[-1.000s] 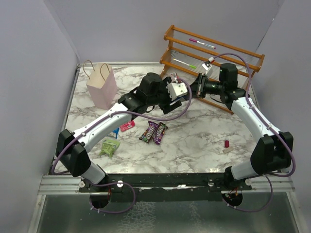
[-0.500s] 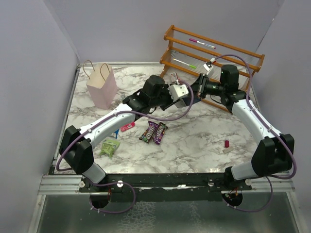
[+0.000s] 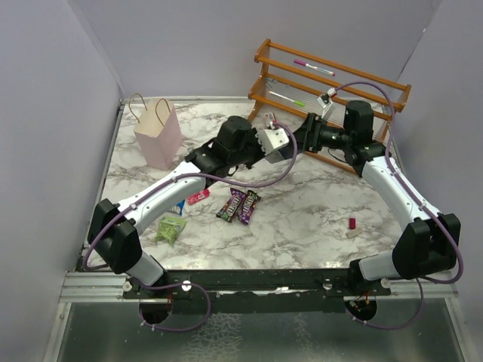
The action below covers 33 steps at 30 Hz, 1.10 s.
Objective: Place the snacks into the paper bag
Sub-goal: Pick up the snack from the center of the board.
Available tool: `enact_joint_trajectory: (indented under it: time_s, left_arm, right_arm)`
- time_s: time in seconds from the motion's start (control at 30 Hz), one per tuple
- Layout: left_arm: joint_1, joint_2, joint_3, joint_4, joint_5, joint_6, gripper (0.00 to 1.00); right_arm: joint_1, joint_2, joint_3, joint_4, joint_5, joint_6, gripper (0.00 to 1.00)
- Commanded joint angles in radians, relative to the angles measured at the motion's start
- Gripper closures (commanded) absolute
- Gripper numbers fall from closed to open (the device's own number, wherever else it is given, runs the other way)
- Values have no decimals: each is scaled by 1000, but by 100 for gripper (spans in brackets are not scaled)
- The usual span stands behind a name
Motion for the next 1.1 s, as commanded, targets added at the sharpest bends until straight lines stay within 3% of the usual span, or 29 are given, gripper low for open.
enact_joint_trajectory:
  time_s: [0.0, 0.3, 0.5, 0.8, 1.07]
  left_arm:
    - [36, -75, 4, -7, -78, 19, 100]
    - [230, -126, 141, -159, -42, 7, 100]
    - [343, -186, 229, -222, -35, 3, 100]
    - [405, -135, 480, -353, -231, 31, 100]
    - [527, 7, 768, -483, -329, -50, 100]
  right_arm:
    - [6, -12, 45, -53, -5, -196, 31]
    - [6, -72, 49, -118, -151, -573, 28]
    - [6, -175, -22, -205, -134, -799, 27]
    - [6, -290, -179, -177, -56, -885, 27]
    - [5, -318, -224, -165, -37, -906, 27]
